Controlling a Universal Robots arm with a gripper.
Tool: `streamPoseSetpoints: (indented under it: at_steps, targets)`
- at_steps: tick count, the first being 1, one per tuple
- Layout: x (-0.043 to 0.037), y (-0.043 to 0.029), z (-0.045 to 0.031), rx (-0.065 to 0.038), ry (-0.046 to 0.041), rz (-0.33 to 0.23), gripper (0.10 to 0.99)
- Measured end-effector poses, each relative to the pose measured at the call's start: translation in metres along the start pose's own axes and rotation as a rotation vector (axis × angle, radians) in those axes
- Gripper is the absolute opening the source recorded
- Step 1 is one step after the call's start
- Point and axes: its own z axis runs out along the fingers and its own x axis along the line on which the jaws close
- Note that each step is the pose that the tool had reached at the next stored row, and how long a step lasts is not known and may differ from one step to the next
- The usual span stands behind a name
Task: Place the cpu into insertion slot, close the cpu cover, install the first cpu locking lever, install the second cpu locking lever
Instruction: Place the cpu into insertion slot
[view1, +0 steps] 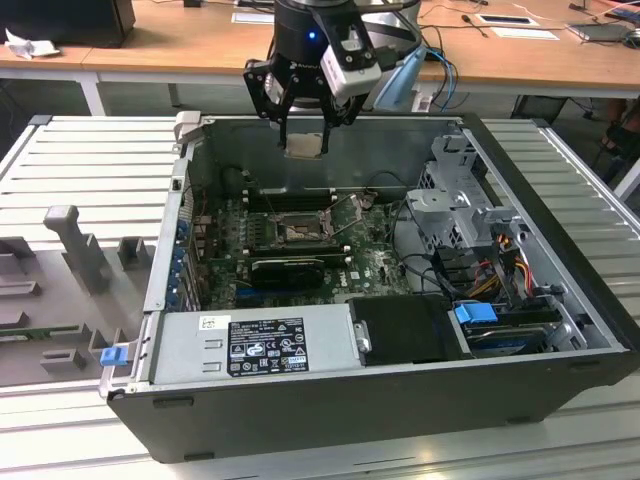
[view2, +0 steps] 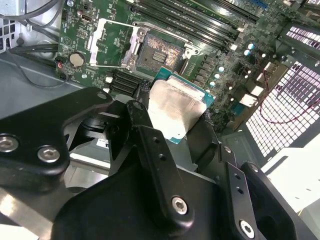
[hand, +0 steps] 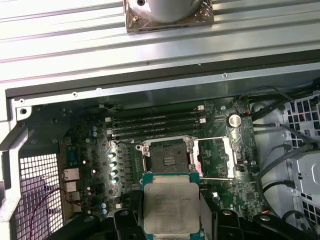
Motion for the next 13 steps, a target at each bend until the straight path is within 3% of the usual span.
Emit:
streamPoseSetpoints:
  at_steps: [13]
  targets:
    - [0.0, 0.0, 0.0002, 0.0, -0.0015, 0.019, 0.541]
